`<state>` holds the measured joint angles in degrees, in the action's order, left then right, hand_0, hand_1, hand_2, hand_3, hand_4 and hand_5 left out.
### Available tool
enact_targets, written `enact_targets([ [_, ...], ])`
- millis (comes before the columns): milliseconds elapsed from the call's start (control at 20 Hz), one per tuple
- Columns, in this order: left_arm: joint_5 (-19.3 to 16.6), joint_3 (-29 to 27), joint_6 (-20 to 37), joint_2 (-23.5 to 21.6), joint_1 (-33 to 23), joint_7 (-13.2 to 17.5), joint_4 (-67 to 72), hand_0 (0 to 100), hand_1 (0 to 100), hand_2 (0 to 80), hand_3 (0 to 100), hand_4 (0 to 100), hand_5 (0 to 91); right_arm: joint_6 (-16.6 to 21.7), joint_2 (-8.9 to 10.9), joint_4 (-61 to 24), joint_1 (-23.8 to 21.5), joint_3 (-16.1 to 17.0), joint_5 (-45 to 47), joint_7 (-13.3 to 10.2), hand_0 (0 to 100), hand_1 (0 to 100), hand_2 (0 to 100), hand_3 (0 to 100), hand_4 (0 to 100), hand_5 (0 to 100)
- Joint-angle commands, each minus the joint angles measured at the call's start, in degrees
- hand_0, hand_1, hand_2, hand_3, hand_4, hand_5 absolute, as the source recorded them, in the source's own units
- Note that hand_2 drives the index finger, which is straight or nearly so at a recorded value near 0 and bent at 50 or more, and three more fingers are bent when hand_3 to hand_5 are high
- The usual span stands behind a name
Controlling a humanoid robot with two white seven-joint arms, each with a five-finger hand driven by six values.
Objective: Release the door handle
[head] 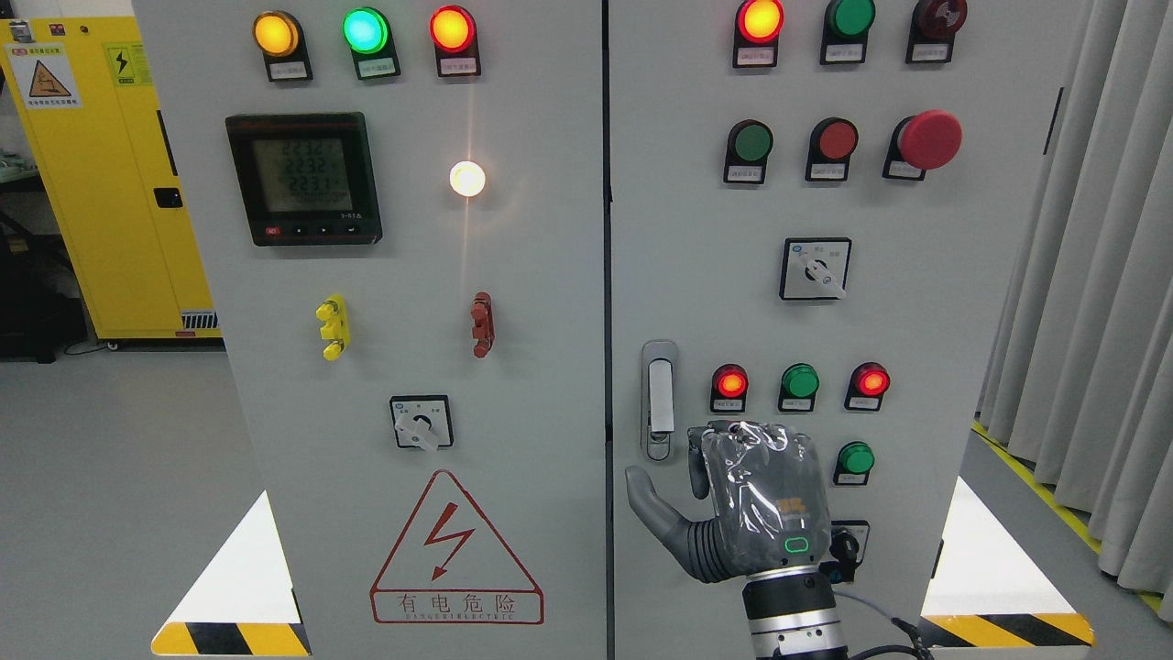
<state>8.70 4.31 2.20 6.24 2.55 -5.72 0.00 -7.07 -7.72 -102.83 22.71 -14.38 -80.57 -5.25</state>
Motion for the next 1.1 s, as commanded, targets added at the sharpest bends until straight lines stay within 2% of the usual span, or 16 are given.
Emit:
enact_targets([
  [0,0.0,0.0,0.0,0.0,0.0,0.01,-0.7,12,56,0.0,0,0,0.0,-0.57,-0.01,0.7,1.81,0.06,-0.11,0.16,24,42,95,100,100,100],
  [401,0.0,0.0,0.0,0.0,0.0,0.01,-0.7,12,56,0.0,0,0,0.0,-0.58,-0.1,2.11,2.95,0.06,0.15,0.16,29,40,95,100,100,100],
  [501,0.0,0.0,0.0,0.0,0.0,0.01,-0.7,12,56,0.0,0,0,0.0,-0.66,-0.1,2.2,3.04,-0.03,0.24,0.16,31,34,95,100,100,100],
  [601,0.0,0.0,0.0,0.0,0.0,0.01,-0.7,12,56,0.0,0,0,0.0,-0.66,-0.1,2.81,3.31,0.06,0.15,0.16,32,33,95,100,100,100],
  [1052,0.0,0.0,0.0,0.0,0.0,0.01,-0.7,12,56,0.0,0,0,0.0,-0.66,-0.18,3.78,4.1,-0.03,0.15,0.16,34,32,95,100,100,100],
])
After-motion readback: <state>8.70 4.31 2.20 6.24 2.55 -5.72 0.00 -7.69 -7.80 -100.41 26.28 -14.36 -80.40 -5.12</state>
